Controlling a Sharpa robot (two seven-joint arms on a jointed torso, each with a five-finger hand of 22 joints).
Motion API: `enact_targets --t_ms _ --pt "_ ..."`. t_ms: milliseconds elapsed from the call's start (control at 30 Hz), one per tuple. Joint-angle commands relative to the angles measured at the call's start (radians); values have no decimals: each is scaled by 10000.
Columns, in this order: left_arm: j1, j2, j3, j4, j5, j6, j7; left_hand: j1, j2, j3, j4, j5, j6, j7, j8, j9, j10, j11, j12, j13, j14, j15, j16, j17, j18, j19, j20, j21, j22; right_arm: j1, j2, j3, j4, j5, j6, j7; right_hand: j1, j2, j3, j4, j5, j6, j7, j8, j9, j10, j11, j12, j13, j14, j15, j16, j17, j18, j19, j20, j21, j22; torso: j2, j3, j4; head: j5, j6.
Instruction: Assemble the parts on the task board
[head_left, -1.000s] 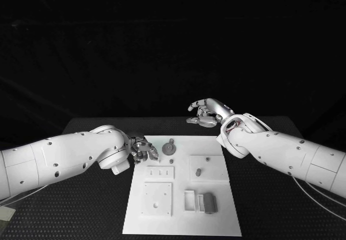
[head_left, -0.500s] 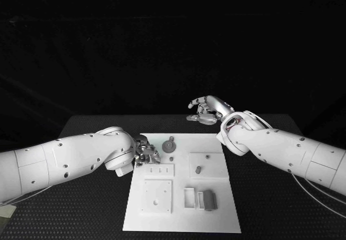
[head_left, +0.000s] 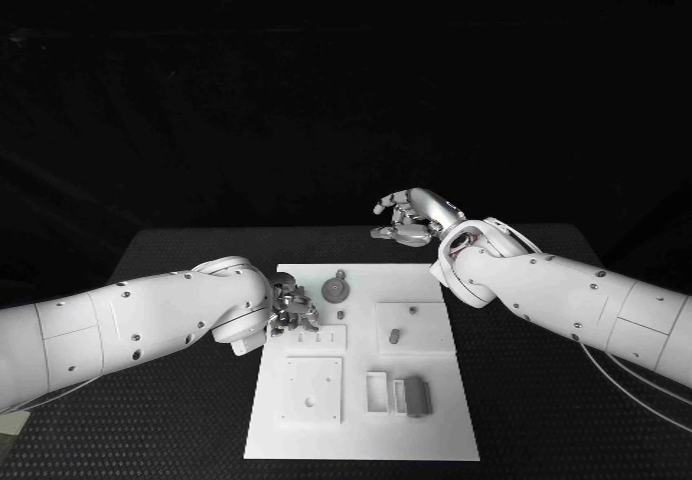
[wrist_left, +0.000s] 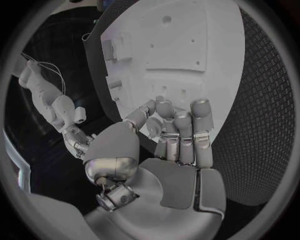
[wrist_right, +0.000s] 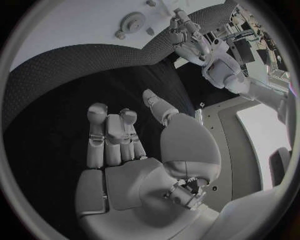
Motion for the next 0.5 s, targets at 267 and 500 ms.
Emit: enact_targets --t_ms 267,500 --pt "-127 57 11 -2 -468 294 -142 143 141 28 10 -39 665 -394 -118 3191 -656 -337 40 -70 -131 -299 65 -109 418 45 -136 63 206 2 25 6 18 -36 144 -28 40 56 -7 -6 -26 17 71 33 13 -77 -7 -14 -12 -69 26 -69 -6 781 32 -73 -56 99 -6 -6 12 -117 -45" --pt "-127 64 11 -22 -470 322 -179 132 155 32 11 -99 681 -393 -187 3201 -644 -338 45 -115 -127 -304 97 -178 418 57 -142 67 202 2 34 6 13 -45 160 -37 42 64 -12 -8 -26 16 72 32 13 -78 -6 -13 -15 -70 26 -70 -5 781 31 -72 -57 101 -9 -3 12 -81 -48"
